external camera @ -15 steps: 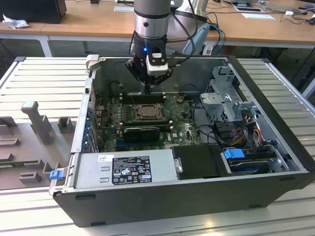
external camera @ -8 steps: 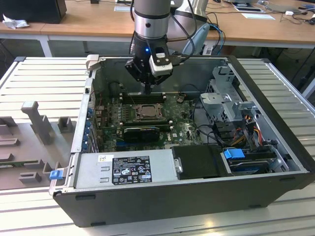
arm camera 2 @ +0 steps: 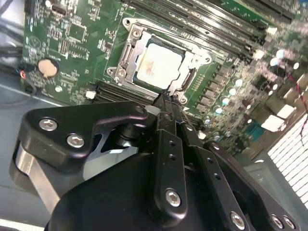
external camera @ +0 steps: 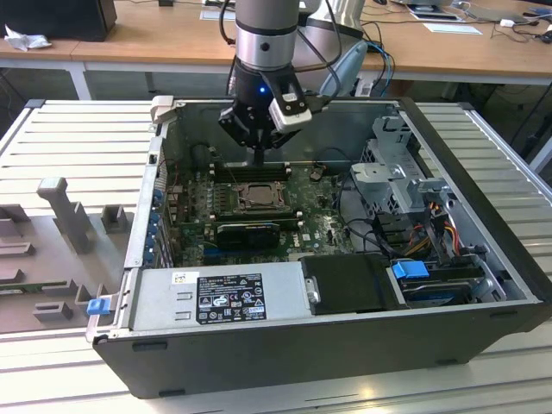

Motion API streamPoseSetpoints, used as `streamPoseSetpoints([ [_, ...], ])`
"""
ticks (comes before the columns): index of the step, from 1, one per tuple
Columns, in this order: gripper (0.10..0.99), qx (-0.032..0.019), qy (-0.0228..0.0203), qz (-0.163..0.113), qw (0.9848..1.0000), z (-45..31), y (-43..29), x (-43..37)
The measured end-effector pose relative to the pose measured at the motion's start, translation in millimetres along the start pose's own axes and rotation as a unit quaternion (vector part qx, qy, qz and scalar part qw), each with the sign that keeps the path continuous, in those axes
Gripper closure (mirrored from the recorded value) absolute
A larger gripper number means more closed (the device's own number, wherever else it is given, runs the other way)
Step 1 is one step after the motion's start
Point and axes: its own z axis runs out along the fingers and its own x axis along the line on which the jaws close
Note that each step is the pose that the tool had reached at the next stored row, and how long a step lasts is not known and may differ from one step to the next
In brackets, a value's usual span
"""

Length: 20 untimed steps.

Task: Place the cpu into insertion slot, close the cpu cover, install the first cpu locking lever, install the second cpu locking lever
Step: 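Install the first cpu locking lever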

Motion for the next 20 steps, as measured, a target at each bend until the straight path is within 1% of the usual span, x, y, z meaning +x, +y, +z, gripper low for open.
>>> streamPoseSetpoints([
  [3, 0.98, 0.0001, 0.0007, -0.029, 0.9996, 1.8, 0.0, 0.0],
  [5, 0.98, 0.0002, 0.0012, -0.047, 0.9989, 2.6, 0.0, 0.0],
  [7, 0.98, 0.0005, 0.0018, -0.066, 0.9978, 2.9, -0.1, 0.0],
  [8, 0.98, 0.0004, 0.0018, -0.068, 0.9977, 3.0, -0.2, 1.0],
  [9, 0.98, 0.0003, 0.0018, -0.069, 0.9976, 3.2, -0.5, 3.8],
  [12, 0.98, 0.0003, 0.0006, -0.069, 0.9976, 3.3, -1.6, 17.2],
  [13, 0.98, 0.0002, -0.0001, -0.069, 0.9976, 3.5, -2.2, 23.6],
  [14, 0.98, 0.0002, -0.0003, -0.069, 0.9976, 3.7, -2.6, 27.5],
  [15, 0.98, 0.0003, -0.0005, -0.069, 0.9976, 4.0, -3.1, 33.7],
  [17, 0.98, 0.0002, -0.0007, -0.069, 0.9976, 4.7, -3.8, 42.1],
  [19, 0.98, 0.0, -0.0009, -0.069, 0.9976, 5.6, -4.8, 52.5],
  [20, 0.98, 0.0, -0.001, -0.069, 0.9976, 6.1, -5.4, 59.4],
])
